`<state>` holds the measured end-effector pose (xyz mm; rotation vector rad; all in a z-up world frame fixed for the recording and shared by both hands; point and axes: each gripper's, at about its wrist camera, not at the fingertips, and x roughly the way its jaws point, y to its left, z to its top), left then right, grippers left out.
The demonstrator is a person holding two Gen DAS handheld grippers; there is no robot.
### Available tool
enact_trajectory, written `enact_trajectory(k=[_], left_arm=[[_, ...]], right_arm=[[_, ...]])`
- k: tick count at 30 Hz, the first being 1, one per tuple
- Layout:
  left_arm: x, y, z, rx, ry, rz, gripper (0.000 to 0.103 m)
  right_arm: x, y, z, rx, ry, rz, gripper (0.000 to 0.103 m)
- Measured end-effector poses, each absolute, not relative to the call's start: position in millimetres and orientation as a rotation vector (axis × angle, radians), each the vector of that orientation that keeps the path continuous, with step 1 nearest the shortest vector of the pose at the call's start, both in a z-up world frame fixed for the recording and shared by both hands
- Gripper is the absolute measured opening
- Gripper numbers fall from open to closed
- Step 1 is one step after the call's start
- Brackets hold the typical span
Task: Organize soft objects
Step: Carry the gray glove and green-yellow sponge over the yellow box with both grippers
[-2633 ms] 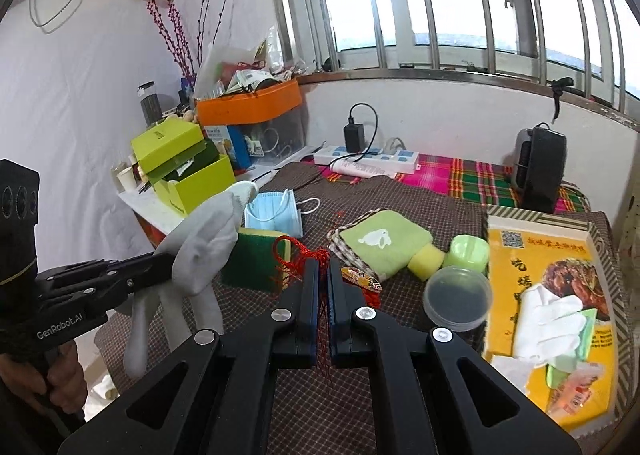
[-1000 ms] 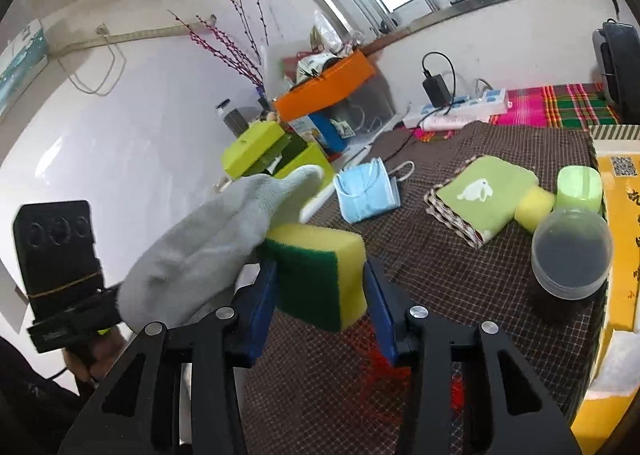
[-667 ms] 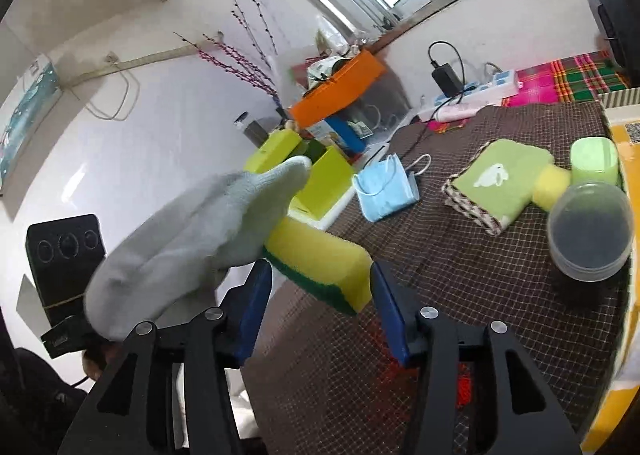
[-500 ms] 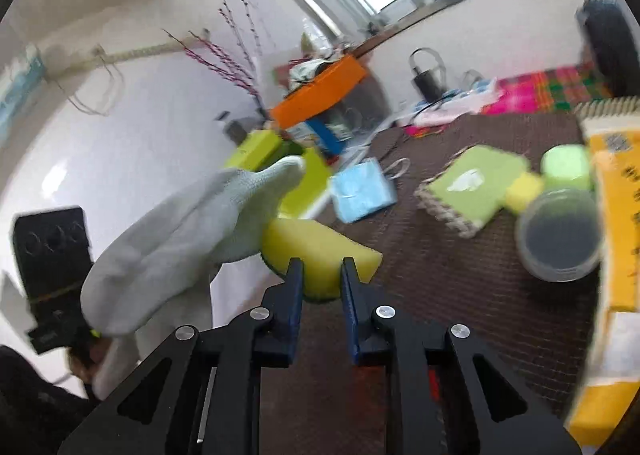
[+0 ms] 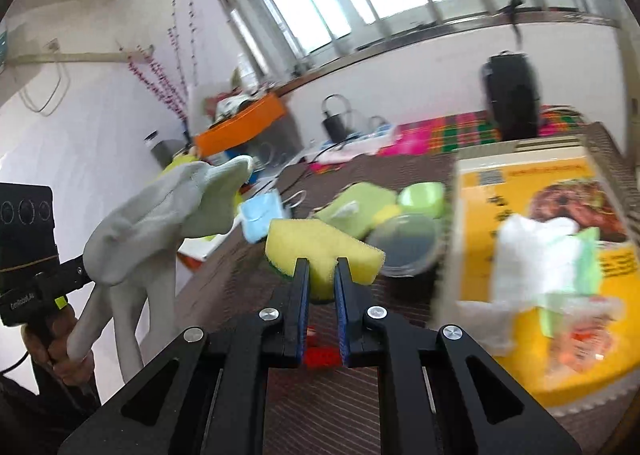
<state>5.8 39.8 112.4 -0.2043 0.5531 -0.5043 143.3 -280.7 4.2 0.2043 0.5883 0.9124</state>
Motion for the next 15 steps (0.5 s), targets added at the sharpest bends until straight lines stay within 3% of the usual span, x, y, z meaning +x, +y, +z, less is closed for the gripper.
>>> enact_trajectory(k=[15], left_arm=[[60.0, -52.1, 92.1, -0.134, 0.619, -0.624, 0.005]], right_arm=[[149.5, -352.9, 3.1, 0.181, 0.565, 0.661, 0.013]])
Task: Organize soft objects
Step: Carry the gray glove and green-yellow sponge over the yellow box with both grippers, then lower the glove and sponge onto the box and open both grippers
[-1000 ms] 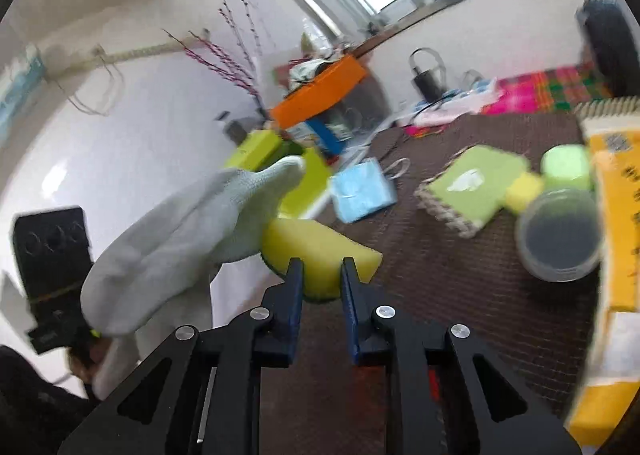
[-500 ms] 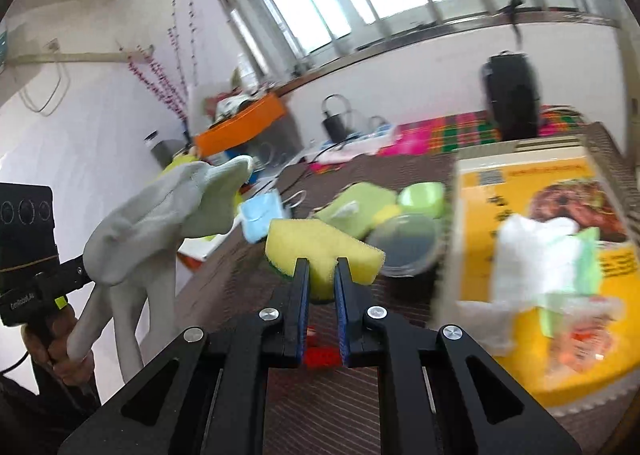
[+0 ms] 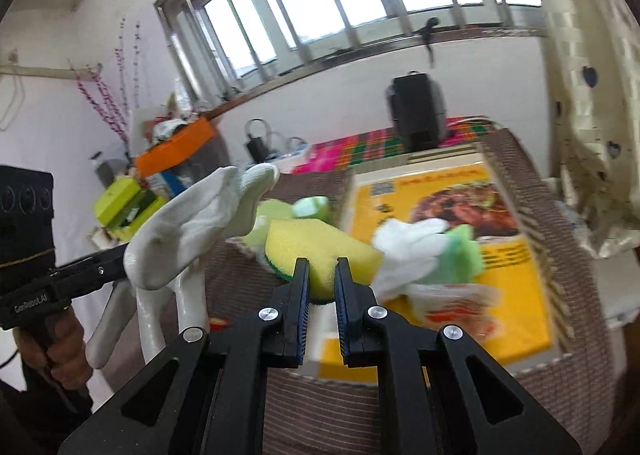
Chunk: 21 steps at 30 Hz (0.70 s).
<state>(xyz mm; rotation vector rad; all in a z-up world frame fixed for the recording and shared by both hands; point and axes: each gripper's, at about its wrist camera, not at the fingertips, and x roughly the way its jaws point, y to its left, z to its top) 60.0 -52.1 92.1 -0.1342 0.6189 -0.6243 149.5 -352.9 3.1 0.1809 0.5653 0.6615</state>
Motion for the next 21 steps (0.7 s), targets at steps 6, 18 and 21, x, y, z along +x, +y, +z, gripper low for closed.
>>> enact_trajectory(k=[6, 18, 21], left_arm=[[88.0, -89.2, 68.8, -0.102, 0.686, -0.648, 0.005], [139.0, -137.6, 24.6, -0.032, 0.806, -0.617, 0.005], [151.8, -143.8, 19.2, -0.021, 0.814, -0.591, 0.005]], right_arm=[[160.4, -369.2, -11.9, 0.124, 0.609, 0.535, 0.013], [188.0, -379.0, -38.3, 0.020, 0.694, 0.404, 0.013], [198.6, -376.1, -40.0, 0.014, 0.702, 0.405, 0.014]])
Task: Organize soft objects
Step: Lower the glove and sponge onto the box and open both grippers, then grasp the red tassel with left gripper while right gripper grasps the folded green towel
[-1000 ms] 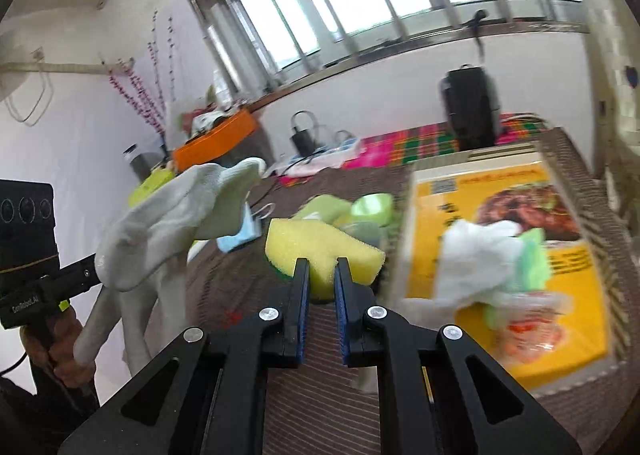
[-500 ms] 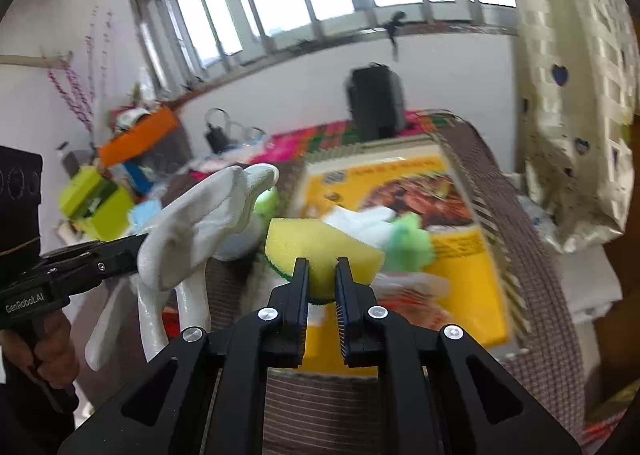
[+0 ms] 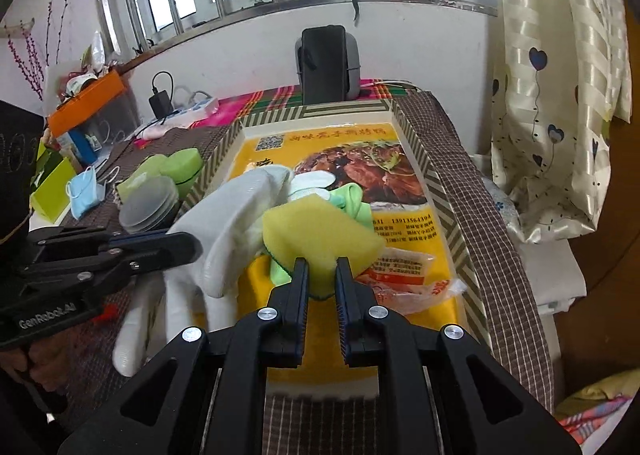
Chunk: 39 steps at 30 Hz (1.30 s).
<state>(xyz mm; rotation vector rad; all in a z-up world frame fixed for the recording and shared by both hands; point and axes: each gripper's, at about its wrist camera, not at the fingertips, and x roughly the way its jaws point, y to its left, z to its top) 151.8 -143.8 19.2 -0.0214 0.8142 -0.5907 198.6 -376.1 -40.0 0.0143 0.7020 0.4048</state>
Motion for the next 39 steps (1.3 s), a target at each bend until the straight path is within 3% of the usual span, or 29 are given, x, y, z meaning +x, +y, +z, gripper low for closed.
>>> enact_trajectory(k=[5, 7, 9, 22, 39], left_arm=[[168.6, -151.4, 13.0, -0.006, 0.830, -0.539, 0.008], [164.4, -147.9, 17.5, -0.021, 0.817, -0.544, 0.018], [158.0, -144.2, 23.8, -0.019, 0.791, -0.537, 0.031], [108.8, -109.7, 53.9, -0.003, 0.710, -0.441, 0.033], [49.6, -25.8, 42.3, -0.040, 0.731, -0.191, 0.034]], right_arm=[[209.5, -375.1, -35.9, 0.029, 0.700, 0.386, 0.022], [202.5, -375.8, -31.2, 0.022, 0.676, 0.381, 0.031], [196.0, -376.0, -26.8, 0.021, 0.663, 0.381, 0.049], [152.4, -360.4, 4.5, 0.019, 0.569, 0.425, 0.050], [101.9, -300.1, 10.4, -0.020, 0.535, 0.640, 0.050]])
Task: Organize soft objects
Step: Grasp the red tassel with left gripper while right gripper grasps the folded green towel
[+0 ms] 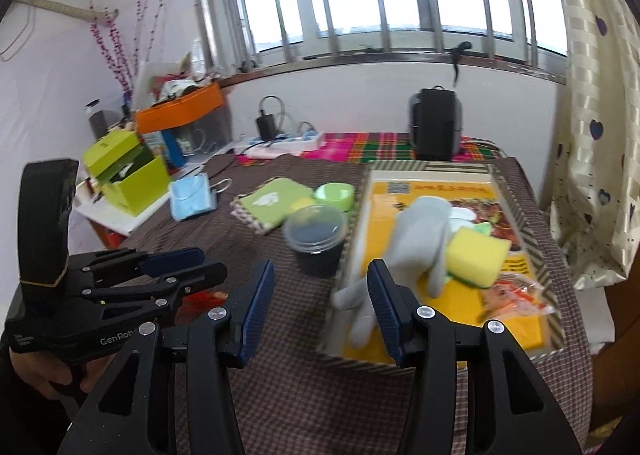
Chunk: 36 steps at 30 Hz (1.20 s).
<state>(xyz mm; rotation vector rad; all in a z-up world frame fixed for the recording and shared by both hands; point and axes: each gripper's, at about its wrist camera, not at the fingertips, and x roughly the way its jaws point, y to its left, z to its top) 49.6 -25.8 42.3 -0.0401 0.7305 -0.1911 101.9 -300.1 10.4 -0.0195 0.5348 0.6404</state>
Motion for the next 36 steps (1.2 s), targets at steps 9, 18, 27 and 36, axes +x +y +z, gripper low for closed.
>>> enact_trajectory(k=[9, 18, 27, 36], left_arm=[[28.1, 19.8, 11.9, -0.113, 0.783, -0.104, 0.046], [41.6, 10.6, -14.6, -0.119, 0.828, -0.150, 0.054], [67.9, 16.2, -30.7, -0.114, 0.849, -0.145, 0.016], [78.1, 68.5, -16.2, -0.186, 0.801, -0.109, 0.008]], right_arm=[[88.0, -272.4, -3.3, -0.054, 0.563, 0.722, 0.050], [94.0, -255.6, -17.1, -0.082, 0.605, 0.753, 0.050], [118.8, -225.6, -25.1, -0.119, 0.652, 0.734, 0.050], [146.8, -155.2, -23.9, -0.197, 0.659, 0.779, 0.050]])
